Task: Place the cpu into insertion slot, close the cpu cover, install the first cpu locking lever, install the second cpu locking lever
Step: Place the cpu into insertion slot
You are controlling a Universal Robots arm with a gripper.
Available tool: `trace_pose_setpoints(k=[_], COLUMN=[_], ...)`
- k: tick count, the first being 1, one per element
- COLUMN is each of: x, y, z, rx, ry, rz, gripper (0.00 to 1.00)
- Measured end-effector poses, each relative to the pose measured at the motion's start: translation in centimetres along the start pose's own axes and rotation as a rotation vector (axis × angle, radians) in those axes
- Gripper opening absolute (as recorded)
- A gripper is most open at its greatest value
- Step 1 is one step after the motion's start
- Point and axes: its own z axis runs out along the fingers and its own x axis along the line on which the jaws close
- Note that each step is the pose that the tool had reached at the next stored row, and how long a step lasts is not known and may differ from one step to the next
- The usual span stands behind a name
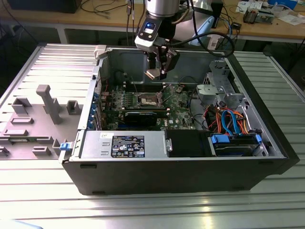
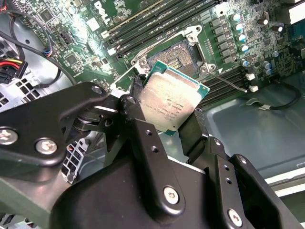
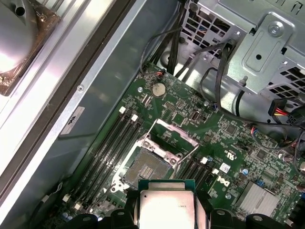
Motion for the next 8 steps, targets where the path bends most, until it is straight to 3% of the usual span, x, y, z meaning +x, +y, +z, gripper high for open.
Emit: trace_pose_setpoints(k=[8], x=[0.0], y=[0.0], z=[0.01], rx=[0.0004], ry=[-0.0006], rz=[0.017], gripper=[0.55])
